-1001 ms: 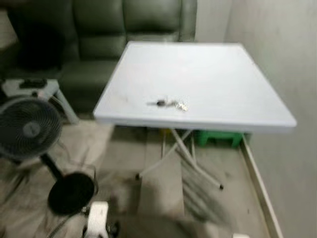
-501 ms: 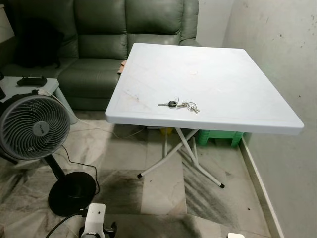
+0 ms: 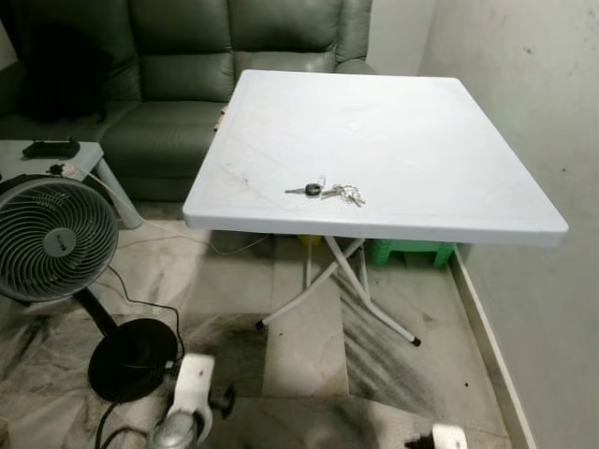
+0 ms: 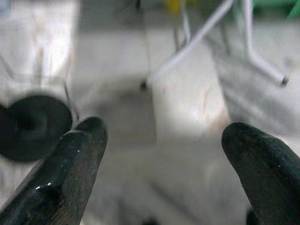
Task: Hang keys on a hook
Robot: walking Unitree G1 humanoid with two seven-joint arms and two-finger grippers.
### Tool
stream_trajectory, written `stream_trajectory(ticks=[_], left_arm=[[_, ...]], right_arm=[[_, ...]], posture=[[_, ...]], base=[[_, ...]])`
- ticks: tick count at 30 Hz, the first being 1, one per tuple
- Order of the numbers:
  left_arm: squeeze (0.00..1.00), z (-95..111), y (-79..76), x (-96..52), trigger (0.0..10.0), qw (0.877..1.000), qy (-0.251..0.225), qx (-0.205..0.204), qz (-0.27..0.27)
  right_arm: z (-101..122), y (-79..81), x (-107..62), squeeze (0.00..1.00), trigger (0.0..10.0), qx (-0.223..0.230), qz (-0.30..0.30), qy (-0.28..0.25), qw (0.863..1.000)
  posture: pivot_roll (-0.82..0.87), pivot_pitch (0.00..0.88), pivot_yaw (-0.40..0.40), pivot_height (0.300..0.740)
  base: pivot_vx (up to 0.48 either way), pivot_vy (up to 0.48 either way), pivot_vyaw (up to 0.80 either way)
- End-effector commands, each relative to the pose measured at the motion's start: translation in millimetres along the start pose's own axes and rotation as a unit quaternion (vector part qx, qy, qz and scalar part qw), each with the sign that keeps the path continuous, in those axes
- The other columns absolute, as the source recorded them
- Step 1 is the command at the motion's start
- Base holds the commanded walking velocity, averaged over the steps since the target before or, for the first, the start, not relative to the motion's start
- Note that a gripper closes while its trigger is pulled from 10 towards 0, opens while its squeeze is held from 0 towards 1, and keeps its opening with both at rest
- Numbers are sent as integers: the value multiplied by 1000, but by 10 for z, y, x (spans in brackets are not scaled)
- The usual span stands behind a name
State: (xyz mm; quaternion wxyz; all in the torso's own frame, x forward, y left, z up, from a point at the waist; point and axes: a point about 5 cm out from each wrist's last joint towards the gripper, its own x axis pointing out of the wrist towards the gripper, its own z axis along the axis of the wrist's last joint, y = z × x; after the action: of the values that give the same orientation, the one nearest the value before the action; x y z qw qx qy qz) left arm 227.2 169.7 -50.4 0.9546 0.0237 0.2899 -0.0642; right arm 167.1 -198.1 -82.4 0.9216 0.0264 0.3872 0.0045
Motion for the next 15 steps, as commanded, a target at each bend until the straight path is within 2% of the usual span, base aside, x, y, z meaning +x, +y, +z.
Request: stream_trajectory(ticks=[1, 5, 6, 7, 11, 15], left_arm=[[0, 73, 44, 2, 10000, 1000, -26, 3, -2], [0, 273, 91, 26, 10000, 996, -84, -6, 1], [0, 376, 113, 33, 10000, 994, -113, -10, 2], [0, 376, 113, 33, 10000, 994, -113, -10, 2], [0, 585, 160, 52, 10000, 987, -160, -24, 10], [0, 869, 191, 61, 10000, 976, -214, -37, 13]], right_arm=[[280, 13, 61, 0, 10000, -13, 14, -64, 998], [693, 82, 118, 0, 10000, -6, 30, -156, 987], [849, 156, 129, 0, 10000, -5, 42, -191, 981], [849, 156, 129, 0, 10000, -5, 42, -191, 981], [1100, 290, 120, 0, 10000, -7, 65, -254, 965], [1376, 396, 59, 0, 10000, -2, 83, -323, 943]], posture=[[-34, 0, 17, 740], [-30, 0, 13, 740], [-26, 0, 10, 740], [-26, 0, 10, 740], [-22, 0, 8, 740], [-11, 0, 3, 740]], base=[[0, 0, 0], [0, 0, 0], [0, 0, 0], [0, 0, 0], [0, 0, 0], [0, 0, 0]])
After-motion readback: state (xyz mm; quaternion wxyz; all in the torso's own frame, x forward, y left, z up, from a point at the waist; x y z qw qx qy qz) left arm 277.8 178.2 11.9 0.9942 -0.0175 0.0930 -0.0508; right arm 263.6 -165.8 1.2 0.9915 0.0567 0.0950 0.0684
